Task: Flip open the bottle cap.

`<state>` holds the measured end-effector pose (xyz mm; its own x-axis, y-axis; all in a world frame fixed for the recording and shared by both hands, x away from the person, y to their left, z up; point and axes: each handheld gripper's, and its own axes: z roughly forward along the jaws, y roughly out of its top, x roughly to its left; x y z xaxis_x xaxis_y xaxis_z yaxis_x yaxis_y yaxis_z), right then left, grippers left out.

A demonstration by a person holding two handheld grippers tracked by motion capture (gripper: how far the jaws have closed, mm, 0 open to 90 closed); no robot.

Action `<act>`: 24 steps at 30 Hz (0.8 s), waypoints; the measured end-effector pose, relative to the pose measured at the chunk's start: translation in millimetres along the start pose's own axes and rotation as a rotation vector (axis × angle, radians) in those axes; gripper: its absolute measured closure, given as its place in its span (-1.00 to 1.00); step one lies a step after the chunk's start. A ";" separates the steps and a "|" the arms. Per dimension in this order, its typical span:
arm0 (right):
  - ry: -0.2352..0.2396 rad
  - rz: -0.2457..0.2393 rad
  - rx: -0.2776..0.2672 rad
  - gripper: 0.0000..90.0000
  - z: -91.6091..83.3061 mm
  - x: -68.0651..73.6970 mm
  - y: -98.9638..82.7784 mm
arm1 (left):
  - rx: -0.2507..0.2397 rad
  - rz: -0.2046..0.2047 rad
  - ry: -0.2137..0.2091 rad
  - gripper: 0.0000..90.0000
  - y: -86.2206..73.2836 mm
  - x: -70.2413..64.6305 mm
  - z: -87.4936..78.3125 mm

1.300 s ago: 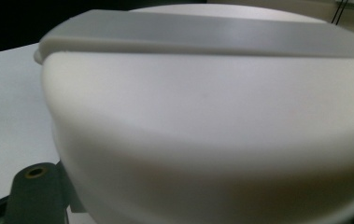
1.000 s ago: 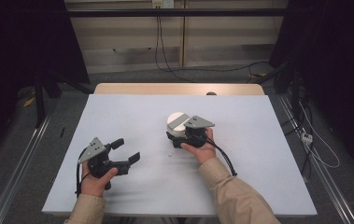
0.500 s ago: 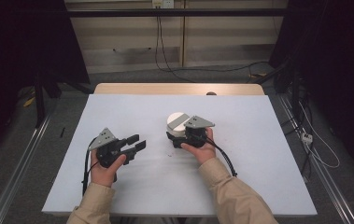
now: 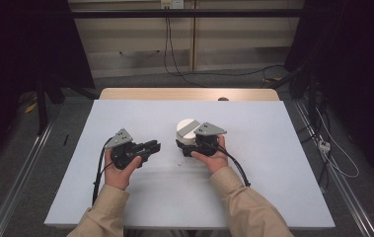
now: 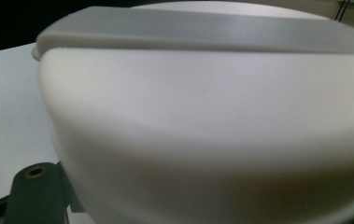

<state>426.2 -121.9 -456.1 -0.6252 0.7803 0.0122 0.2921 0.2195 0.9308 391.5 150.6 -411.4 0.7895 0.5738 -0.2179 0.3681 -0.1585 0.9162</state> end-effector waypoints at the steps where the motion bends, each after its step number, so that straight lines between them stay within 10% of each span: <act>1: 0.001 0.000 0.000 -0.59 0.0 -0.1 0.0 | 0.008 0.001 -0.005 0.75 0.5 0.0 1.5; 24: 0.002 -0.002 0.000 -0.59 0.3 -0.1 -0.5 | 0.112 0.059 0.005 1.00 10.1 -11.7 34.2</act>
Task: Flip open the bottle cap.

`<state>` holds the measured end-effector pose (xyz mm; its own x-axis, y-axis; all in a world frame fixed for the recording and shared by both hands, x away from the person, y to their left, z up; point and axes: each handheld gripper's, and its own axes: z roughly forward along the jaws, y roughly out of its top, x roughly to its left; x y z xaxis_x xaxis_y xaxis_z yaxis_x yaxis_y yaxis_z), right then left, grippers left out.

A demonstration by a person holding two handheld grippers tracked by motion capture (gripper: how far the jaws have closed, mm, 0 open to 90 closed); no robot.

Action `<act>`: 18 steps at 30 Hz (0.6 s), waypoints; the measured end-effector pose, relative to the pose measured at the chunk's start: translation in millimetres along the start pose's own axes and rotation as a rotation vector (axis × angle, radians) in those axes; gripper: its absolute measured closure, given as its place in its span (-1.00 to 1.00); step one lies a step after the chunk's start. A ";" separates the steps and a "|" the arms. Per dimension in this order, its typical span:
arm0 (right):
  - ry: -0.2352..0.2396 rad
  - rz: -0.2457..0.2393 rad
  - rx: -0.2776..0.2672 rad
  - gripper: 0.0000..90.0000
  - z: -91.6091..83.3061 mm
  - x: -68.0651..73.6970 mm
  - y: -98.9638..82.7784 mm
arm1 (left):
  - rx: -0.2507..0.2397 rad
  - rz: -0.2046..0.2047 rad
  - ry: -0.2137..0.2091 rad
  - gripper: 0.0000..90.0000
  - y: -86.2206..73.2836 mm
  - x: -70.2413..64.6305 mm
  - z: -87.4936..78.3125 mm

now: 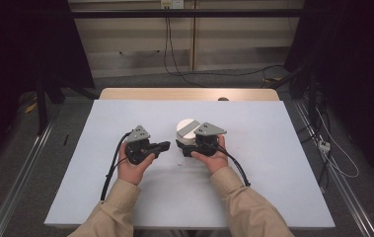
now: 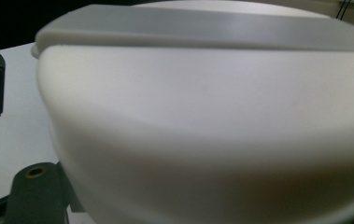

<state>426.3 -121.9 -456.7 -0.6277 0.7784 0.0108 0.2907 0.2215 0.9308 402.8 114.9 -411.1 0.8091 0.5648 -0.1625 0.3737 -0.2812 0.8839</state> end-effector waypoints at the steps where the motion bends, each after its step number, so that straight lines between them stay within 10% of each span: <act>1: 0.000 -0.001 0.001 -0.59 0.0 0.1 0.1 | 0.001 0.003 -0.001 1.00 0.9 -0.5 1.3; 18: -0.001 -0.001 0.003 -0.59 0.1 0.1 0.0 | 0.018 0.027 0.010 1.00 17.1 -3.2 15.3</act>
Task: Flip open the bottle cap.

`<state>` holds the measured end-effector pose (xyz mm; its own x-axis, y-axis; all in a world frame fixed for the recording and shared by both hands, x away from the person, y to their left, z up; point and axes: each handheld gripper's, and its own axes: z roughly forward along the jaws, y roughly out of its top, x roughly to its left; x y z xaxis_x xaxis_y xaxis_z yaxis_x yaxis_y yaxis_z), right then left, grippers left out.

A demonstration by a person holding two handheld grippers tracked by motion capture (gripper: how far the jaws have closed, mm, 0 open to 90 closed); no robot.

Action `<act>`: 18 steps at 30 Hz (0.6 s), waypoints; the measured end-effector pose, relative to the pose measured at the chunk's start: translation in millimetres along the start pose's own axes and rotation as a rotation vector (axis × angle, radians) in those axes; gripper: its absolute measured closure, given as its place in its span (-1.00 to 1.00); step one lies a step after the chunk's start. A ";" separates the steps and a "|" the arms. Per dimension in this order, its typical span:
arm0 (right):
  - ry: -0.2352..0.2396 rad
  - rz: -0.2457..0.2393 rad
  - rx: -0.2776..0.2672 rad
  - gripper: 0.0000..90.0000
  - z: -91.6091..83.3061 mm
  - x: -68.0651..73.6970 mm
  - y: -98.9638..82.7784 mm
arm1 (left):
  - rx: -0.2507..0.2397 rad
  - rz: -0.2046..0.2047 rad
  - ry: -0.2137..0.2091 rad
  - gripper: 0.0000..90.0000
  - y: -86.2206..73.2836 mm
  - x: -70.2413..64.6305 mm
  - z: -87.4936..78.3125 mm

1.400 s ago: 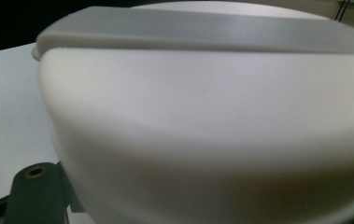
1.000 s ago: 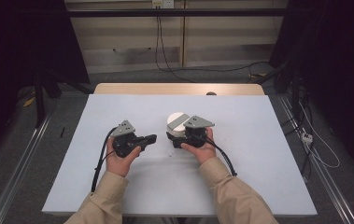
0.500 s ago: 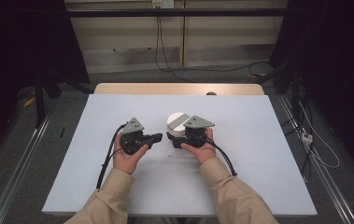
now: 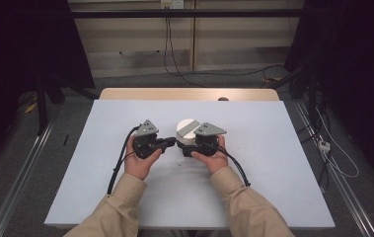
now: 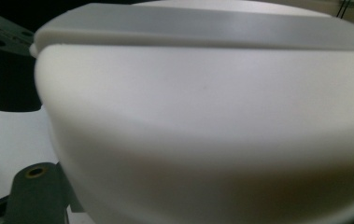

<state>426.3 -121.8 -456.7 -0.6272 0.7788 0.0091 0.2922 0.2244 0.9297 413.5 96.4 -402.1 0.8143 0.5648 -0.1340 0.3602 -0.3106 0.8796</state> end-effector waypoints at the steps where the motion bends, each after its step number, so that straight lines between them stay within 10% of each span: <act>1: 0.000 0.000 0.000 -0.59 0.0 0.1 0.0 | 0.000 -0.002 0.002 1.00 0.6 0.0 0.2; 18: -0.001 0.000 -0.001 -0.59 0.2 0.0 -0.4 | -0.013 -0.006 0.007 1.00 6.2 -1.3 3.0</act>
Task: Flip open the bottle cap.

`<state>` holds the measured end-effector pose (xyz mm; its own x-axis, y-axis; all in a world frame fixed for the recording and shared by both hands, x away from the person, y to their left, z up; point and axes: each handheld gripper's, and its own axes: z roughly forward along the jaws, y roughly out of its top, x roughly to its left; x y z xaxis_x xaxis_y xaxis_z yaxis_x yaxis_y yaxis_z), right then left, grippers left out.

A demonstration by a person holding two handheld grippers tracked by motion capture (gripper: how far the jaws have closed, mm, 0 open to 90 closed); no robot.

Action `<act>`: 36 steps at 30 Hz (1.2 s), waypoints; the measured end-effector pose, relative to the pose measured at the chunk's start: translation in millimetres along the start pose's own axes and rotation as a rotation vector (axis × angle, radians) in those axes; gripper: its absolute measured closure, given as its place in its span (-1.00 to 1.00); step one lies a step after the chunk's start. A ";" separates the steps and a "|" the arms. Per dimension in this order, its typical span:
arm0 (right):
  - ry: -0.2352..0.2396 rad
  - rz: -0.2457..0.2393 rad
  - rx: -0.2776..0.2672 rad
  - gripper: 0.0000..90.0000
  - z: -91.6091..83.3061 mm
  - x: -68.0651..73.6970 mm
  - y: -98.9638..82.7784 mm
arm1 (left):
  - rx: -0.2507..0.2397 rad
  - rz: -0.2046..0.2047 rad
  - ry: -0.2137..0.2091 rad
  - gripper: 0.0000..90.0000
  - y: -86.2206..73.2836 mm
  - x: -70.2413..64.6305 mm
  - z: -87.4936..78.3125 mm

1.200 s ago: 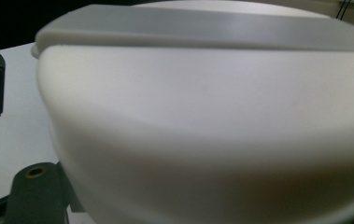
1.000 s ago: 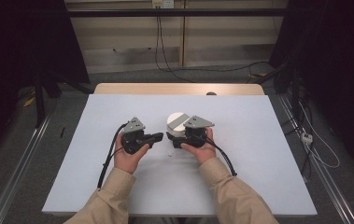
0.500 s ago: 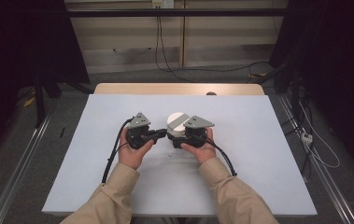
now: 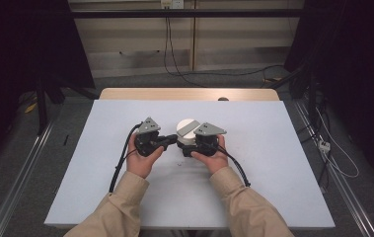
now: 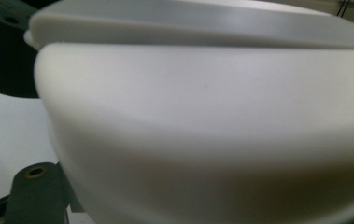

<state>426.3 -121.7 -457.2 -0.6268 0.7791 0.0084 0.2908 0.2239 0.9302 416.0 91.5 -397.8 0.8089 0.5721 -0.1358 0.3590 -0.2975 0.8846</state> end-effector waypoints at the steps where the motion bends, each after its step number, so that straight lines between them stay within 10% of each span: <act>1: 0.000 0.000 0.000 -0.59 0.1 -0.1 0.1 | -0.001 0.006 0.003 1.00 1.8 -0.8 -0.6; 36: -0.003 -0.004 0.004 -0.59 0.2 0.5 0.1 | -0.037 0.040 -0.001 1.00 29.7 -4.2 -2.5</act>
<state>426.2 -121.2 -457.2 -0.6259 0.7799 0.0041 0.2914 0.2290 0.9288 422.2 82.2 -369.9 0.8228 0.5594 -0.1004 0.3088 -0.2918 0.9053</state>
